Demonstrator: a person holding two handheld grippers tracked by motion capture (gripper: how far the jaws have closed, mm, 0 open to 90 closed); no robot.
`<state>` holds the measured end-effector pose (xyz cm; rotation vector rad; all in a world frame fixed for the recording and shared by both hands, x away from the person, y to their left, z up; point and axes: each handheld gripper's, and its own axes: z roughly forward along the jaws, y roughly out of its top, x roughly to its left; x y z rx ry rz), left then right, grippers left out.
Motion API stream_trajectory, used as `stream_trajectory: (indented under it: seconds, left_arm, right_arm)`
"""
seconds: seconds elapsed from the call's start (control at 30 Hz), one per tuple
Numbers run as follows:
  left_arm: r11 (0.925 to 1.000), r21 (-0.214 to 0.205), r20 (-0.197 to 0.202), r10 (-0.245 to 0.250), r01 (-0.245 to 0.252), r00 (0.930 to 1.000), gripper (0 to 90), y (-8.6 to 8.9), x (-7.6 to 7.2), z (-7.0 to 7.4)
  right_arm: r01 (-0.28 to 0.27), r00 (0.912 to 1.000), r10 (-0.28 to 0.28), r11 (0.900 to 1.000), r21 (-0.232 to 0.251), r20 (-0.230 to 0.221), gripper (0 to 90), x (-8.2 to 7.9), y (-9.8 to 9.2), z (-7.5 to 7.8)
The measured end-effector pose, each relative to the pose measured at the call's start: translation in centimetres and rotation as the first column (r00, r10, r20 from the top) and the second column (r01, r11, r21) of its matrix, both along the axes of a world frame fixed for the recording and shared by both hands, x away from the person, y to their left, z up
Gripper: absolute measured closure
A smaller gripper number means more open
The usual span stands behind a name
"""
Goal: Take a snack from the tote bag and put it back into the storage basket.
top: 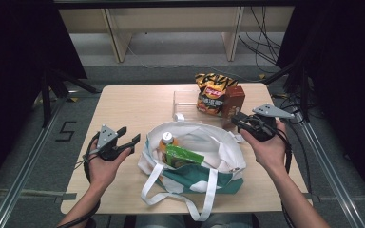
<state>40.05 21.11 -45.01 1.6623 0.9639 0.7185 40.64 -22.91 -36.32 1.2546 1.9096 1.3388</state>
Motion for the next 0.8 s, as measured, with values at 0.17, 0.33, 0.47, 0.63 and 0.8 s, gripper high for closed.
stream_trajectory:
  seconds: [0.17,0.33,0.47,0.63,0.8]
  left_arm:
    - [1.0,-0.005,0.005,-0.001,0.001,1.0,37.5,0.0,-0.1,0.1]
    - [1.0,-0.003,0.008,0.005,-0.005,1.0,37.4,0.1,-0.1,0.2]
    - [1.0,-0.006,0.006,-0.001,0.001,1.0,37.2,0.0,0.0,0.1]
    - [1.0,0.003,0.007,0.0,0.0,1.0,37.0,-0.1,-0.1,0.2]
    - [1.0,-0.003,0.008,0.005,-0.005,1.0,36.6,-0.3,-0.3,0.3]
  right_arm:
    - [-0.027,0.9996,0.027,0.9996,-0.011,0.008,68.1,-0.4,0.2,-0.1]
    - [-0.042,0.9991,0.042,0.9991,-0.01,0.008,66.3,-0.6,0.6,-0.5]
    - [-0.051,0.9987,0.05,0.9987,-0.011,-0.008,64.0,-1.1,0.8,-0.7]
    - [-0.083,0.9965,0.083,0.9964,-0.018,0.0,62.6,-1.3,1.2,-0.9]
    - [-0.16,0.9871,0.16,0.9869,-0.021,0.001,61.9,-1.8,1.8,-1.4]
